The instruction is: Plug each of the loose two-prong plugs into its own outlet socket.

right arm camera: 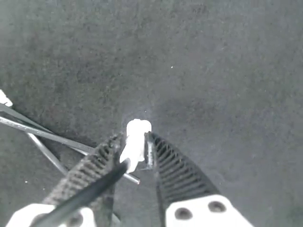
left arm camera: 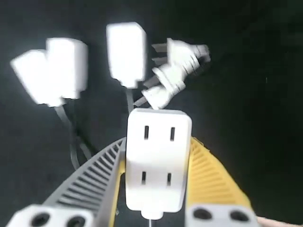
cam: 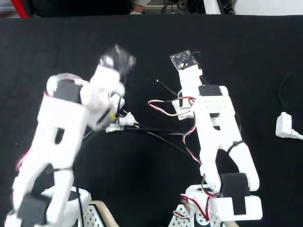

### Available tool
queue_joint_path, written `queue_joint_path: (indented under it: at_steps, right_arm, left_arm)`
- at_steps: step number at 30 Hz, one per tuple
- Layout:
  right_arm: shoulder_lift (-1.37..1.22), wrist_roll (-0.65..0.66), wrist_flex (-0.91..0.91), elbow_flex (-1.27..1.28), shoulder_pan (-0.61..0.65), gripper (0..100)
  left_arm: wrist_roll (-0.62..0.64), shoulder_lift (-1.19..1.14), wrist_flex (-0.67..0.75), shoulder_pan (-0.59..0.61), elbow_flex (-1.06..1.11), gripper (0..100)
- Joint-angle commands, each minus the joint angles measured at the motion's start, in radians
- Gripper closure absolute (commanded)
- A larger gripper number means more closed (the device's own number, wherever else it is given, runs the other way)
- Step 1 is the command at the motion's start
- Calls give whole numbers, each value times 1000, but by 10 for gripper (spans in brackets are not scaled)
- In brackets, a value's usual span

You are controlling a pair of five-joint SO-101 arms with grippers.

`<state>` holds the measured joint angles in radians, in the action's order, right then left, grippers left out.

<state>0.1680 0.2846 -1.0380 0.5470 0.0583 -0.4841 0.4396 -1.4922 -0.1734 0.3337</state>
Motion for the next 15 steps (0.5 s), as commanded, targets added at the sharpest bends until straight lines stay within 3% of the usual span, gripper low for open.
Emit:
queue_joint_path:
  at_steps: [1,5,9,15]
  right_arm:
    - [2,-5,-6,-84,-12,987]
    - [2,-5,-6,-84,-12,987]
    - [2,-5,-6,-84,-12,987]
    - [2,-5,-6,-84,-12,987]
  left_arm:
    - [-114,269,388,-30,611,971]
    - [-210,411,678,-96,949,971]
    - [-288,465,698,-131,1036,971]
    - [-284,463,707,-130,1033,955]
